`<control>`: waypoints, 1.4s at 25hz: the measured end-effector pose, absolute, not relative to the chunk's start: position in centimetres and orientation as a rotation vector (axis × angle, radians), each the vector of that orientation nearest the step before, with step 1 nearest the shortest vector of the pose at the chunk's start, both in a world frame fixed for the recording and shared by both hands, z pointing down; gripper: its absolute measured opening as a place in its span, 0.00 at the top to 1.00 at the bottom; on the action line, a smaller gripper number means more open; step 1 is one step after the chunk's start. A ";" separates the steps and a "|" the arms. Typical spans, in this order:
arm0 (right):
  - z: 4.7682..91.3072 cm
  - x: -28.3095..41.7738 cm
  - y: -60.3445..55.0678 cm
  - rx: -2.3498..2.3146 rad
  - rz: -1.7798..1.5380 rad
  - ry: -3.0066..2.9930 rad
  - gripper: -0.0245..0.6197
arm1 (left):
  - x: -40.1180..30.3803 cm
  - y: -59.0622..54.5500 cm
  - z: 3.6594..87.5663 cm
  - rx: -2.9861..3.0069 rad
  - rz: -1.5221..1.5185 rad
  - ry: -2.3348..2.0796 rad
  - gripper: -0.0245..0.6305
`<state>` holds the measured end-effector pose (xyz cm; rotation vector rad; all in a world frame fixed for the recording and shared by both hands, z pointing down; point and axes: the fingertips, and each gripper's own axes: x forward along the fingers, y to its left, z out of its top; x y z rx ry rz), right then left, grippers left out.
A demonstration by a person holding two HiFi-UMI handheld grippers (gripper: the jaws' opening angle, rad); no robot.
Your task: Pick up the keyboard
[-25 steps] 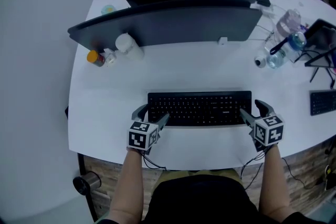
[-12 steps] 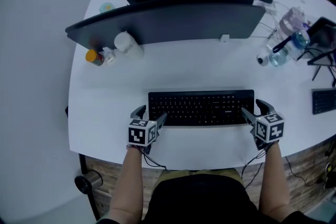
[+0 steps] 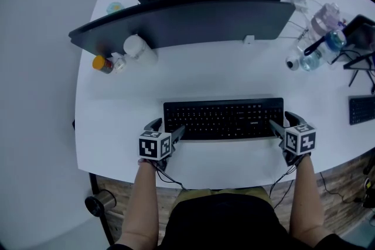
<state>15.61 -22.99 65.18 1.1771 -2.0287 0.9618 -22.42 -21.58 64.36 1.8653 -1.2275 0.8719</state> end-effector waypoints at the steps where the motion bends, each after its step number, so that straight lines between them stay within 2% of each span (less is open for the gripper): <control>1: 65.5 15.6 -23.0 1.180 0.994 -2.029 0.51 | -22.5 -21.5 64.5 1.850 0.862 -1.222 0.37; 4: 66.0 15.7 -22.9 1.182 1.081 -2.042 0.50 | -22.7 -21.3 64.9 1.810 0.840 -1.218 0.35; 13: 65.9 15.5 -23.1 1.139 1.068 -2.075 0.50 | -22.3 -21.4 64.9 1.816 0.846 -1.198 0.35; 14: 65.8 15.3 -23.1 1.131 1.076 -2.087 0.50 | -22.1 -21.3 64.9 1.821 0.844 -1.189 0.42; 15: 65.7 15.1 -23.3 1.127 1.090 -2.101 0.51 | -22.0 -21.3 64.8 1.824 0.841 -1.183 0.44; 35: 65.5 15.1 -23.4 1.179 1.060 -2.157 0.51 | -21.9 -21.3 64.5 1.875 0.764 -1.229 0.44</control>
